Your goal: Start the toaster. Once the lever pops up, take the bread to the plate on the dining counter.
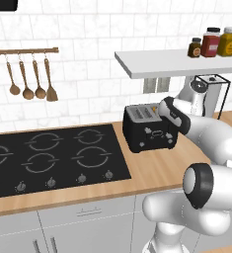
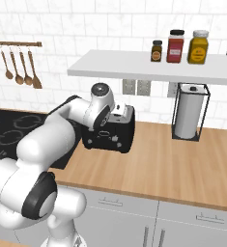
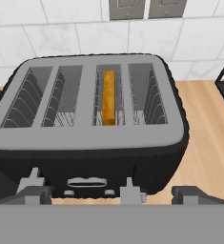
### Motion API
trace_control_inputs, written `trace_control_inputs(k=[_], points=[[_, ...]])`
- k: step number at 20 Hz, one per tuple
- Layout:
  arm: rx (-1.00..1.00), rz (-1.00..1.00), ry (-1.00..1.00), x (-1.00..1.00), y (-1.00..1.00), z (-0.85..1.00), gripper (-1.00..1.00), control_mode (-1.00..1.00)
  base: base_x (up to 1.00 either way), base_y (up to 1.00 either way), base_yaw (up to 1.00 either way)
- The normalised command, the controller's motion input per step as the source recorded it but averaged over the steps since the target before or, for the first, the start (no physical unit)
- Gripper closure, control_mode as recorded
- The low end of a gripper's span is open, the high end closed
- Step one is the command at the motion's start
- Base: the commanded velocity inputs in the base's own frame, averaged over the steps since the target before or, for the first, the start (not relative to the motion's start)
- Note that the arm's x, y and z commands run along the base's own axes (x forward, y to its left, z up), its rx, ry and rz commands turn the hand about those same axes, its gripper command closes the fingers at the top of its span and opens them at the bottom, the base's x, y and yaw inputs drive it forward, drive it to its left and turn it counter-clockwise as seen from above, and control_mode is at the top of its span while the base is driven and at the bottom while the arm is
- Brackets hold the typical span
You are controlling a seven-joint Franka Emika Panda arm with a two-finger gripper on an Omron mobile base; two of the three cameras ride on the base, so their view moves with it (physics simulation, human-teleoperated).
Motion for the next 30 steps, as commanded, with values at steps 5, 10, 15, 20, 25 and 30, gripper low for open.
trace_control_inputs(k=[5, 10, 15, 20, 25, 30], points=[[0.0, 0.0, 0.0, 0.0, 0.0, 0.0, -1.0, -1.0, 0.0, 0.0, 0.0], [0.0, 0.0, 0.0, 0.0, 0.0, 0.0, -1.0, -1.0, 0.0, 0.0, 0.0], [0.0, 0.0, 0.0, 0.0, 0.0, 0.0, -1.0, -1.0, 0.0, 0.0, 0.0], [0.0, 0.0, 0.0, 0.0, 0.0, 0.0, -1.0, -1.0, 0.0, 0.0, 0.0], [0.0, 0.0, 0.0, 0.0, 0.0, 0.0, -1.0, -1.0, 0.0, 0.0, 0.0], [0.0, 0.0, 0.0, 0.0, 0.0, 0.0, -1.0, -1.0, 0.0, 0.0, 0.0]])
